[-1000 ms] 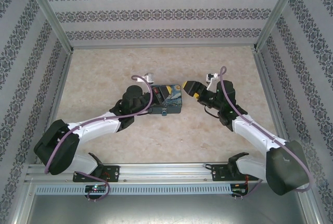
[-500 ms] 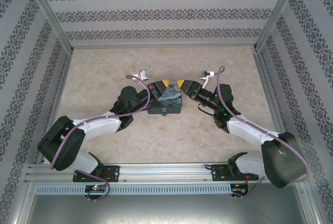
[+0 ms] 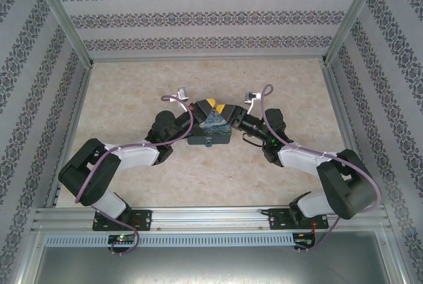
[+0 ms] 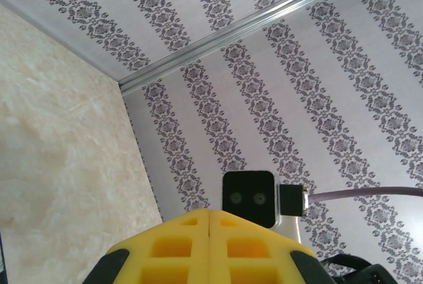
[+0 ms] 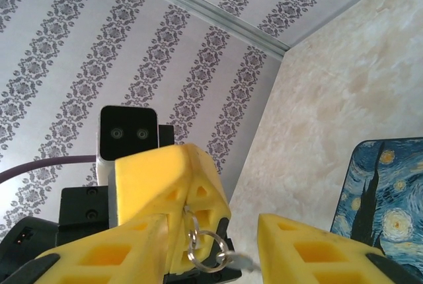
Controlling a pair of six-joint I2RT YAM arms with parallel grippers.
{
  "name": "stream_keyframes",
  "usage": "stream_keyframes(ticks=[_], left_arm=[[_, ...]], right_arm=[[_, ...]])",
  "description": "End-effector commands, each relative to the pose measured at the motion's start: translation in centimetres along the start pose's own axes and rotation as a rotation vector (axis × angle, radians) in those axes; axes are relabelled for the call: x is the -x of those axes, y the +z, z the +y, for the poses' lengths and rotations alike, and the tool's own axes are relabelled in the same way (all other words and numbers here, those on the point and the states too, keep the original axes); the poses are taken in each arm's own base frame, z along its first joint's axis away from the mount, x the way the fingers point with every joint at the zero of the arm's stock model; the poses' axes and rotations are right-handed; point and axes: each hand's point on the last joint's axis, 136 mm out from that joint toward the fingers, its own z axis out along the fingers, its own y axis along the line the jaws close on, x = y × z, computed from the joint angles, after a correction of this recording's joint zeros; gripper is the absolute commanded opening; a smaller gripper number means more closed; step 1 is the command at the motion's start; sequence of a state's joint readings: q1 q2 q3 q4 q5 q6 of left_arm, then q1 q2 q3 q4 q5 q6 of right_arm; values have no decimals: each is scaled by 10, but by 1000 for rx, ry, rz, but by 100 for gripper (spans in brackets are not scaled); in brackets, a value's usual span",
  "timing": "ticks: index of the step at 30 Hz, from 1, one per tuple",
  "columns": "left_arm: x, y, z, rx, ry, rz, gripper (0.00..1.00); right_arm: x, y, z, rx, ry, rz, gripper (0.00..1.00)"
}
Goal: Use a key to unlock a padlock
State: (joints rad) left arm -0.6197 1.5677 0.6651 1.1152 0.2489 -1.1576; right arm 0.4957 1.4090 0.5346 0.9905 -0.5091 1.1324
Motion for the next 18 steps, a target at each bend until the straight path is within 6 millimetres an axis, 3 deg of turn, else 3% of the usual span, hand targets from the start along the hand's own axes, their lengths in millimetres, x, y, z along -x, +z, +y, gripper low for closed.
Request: stream_keyframes(ticks=[1,18], left_arm=[[11,0,-11,-63,-17,-51,0],[5,1,-6,-50,-23,-36,0]], right_arm=[[10,6,22,79,-28,-45,40],[9,16,25,115,-2,-42,37]])
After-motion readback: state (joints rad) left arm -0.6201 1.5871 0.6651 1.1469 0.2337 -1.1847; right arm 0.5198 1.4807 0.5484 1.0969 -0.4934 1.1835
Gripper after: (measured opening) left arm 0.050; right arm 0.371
